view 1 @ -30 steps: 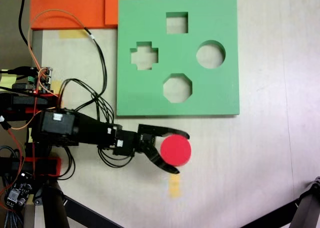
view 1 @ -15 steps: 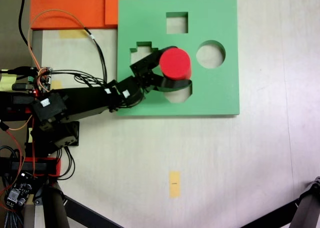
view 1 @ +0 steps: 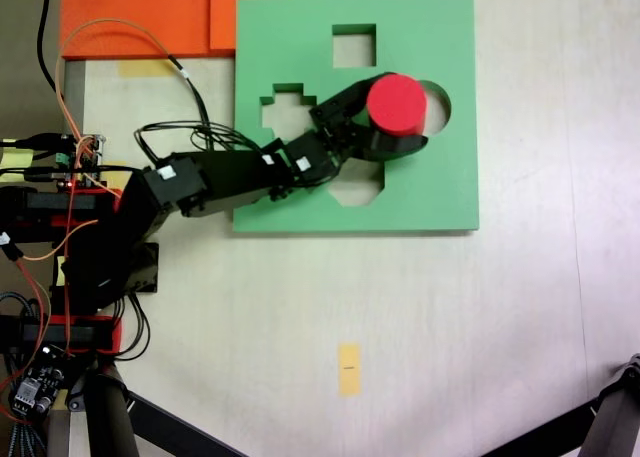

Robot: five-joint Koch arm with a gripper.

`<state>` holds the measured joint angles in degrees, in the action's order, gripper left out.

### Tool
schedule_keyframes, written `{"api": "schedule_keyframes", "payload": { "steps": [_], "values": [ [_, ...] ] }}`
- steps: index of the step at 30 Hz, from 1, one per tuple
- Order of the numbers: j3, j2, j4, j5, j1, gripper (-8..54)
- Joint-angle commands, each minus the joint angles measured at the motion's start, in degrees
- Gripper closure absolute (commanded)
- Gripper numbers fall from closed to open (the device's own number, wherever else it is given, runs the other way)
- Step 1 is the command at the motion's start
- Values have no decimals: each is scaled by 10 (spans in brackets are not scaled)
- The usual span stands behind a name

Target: Put the cylinder block into the corresponding hole

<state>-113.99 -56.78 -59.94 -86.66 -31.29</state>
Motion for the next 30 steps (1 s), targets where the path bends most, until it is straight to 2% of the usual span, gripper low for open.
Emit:
{"api": "schedule_keyframes", "payload": {
  "steps": [1, 20, 30],
  "values": [
    [53, 9, -23, -4, -3, 288],
    [181, 119, 23, -16, -3, 287],
    [140, 99, -5, -40, -18, 286]
  ]
}}
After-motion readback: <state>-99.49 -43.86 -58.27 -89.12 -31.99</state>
